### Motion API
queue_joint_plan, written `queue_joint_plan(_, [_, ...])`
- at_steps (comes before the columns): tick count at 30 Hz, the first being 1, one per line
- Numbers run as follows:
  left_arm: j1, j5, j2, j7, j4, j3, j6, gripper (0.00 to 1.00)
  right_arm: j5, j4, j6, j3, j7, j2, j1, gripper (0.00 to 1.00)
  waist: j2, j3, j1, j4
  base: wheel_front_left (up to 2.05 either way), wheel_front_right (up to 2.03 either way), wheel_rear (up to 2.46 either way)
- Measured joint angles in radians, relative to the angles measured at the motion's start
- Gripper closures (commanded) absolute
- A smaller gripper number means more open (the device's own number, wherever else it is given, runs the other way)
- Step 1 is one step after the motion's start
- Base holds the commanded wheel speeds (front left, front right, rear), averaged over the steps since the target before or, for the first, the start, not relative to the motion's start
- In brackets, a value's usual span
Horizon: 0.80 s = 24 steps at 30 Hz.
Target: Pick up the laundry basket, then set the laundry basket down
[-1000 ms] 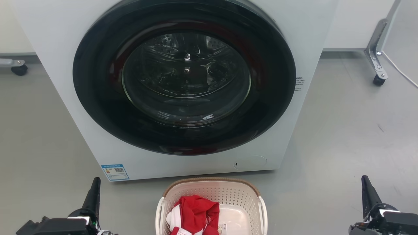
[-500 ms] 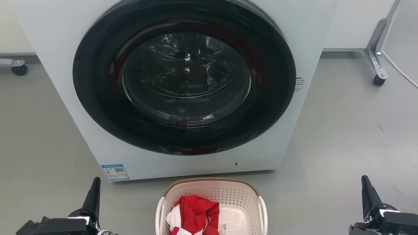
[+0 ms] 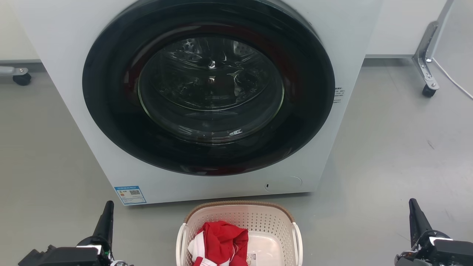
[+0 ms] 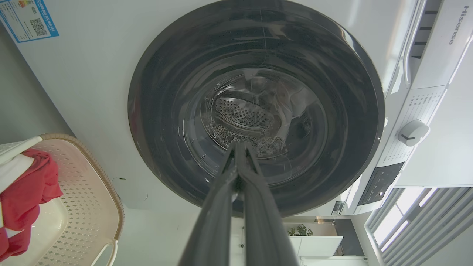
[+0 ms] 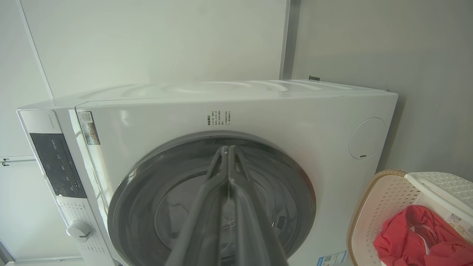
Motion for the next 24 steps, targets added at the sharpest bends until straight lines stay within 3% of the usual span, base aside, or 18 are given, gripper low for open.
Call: queue_joint_plan(24, [0.000, 0.000, 0.000, 0.000, 0.001, 0.000, 0.000, 1.00, 0.000, 0.000, 0.000, 0.000, 0.000, 0.000, 0.000, 1.00, 0.0000, 0.000, 0.0000, 0.000, 0.00, 0.00, 0.00])
